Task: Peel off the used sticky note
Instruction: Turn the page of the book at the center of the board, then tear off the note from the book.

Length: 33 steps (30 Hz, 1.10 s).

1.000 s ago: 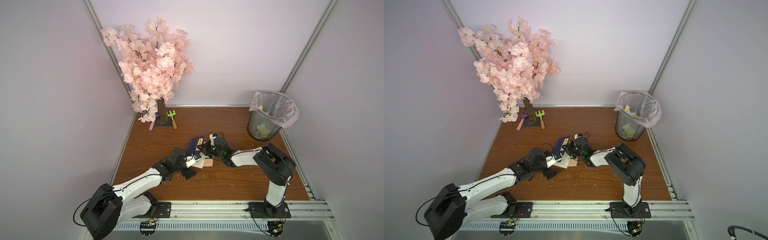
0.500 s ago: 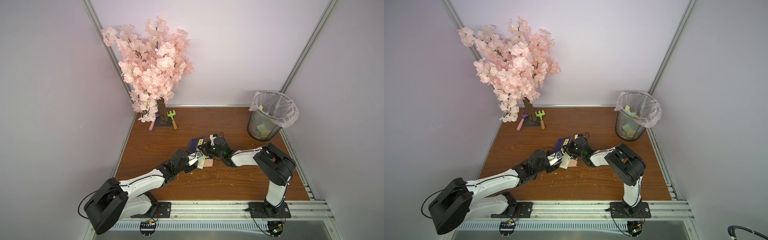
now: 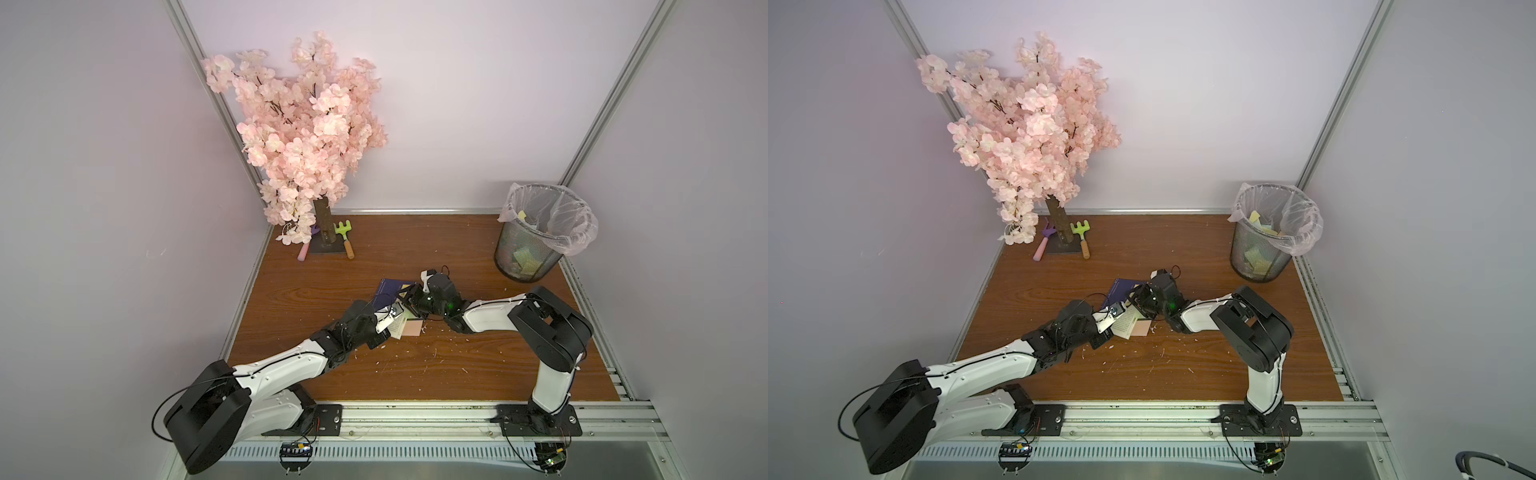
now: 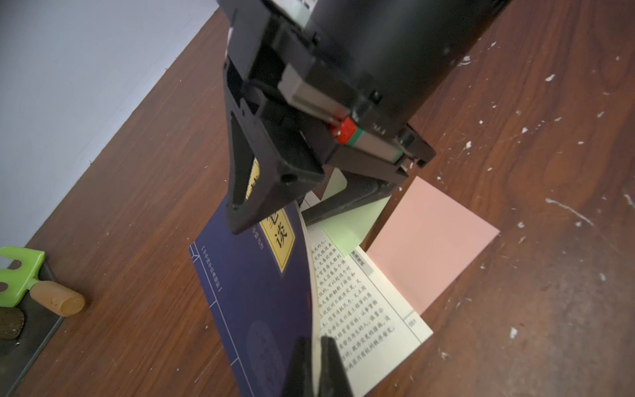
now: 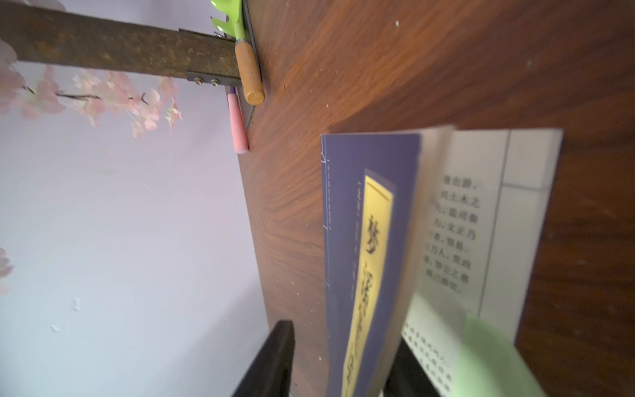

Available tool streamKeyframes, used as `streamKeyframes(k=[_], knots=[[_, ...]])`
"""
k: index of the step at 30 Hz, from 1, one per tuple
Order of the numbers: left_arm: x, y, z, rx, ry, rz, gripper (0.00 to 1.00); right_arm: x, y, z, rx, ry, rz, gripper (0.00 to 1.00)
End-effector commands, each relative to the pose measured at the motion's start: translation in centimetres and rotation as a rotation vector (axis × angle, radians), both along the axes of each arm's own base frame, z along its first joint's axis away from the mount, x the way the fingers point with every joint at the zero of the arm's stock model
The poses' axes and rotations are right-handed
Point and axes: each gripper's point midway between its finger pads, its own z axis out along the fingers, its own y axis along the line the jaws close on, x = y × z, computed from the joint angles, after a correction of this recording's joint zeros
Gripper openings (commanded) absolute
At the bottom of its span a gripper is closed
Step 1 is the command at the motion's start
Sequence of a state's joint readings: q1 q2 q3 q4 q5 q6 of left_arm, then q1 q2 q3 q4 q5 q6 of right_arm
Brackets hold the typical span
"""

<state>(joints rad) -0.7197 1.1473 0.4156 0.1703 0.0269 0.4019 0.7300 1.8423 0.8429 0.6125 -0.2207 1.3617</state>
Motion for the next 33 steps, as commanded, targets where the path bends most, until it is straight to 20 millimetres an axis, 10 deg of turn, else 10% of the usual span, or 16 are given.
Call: streamKeyframes(k=[1,15,26,33], knots=[[0.2,0.1,0.6,-0.089,0.094,0.029,0.01,1.2,-1.1,4.2,-0.002,-0.120,-0.008,0.48],[1.9,2.1,2.0,-0.366,0.349,0.077,0.02,-1.0,-6.9,2.2,-0.159,-0.135,0.006,0.56],[1.5,2.3,2.0,-0.384,0.350,0.071,0.02,-1.3,-3.8,-1.3,-0.197,-0.081,0.095,0.54],[1.6,3.1,2.8,-0.448,0.380,0.071,0.02,-0.5,-3.3,-2.1,-0.210,-0.081,0.085,0.34]])
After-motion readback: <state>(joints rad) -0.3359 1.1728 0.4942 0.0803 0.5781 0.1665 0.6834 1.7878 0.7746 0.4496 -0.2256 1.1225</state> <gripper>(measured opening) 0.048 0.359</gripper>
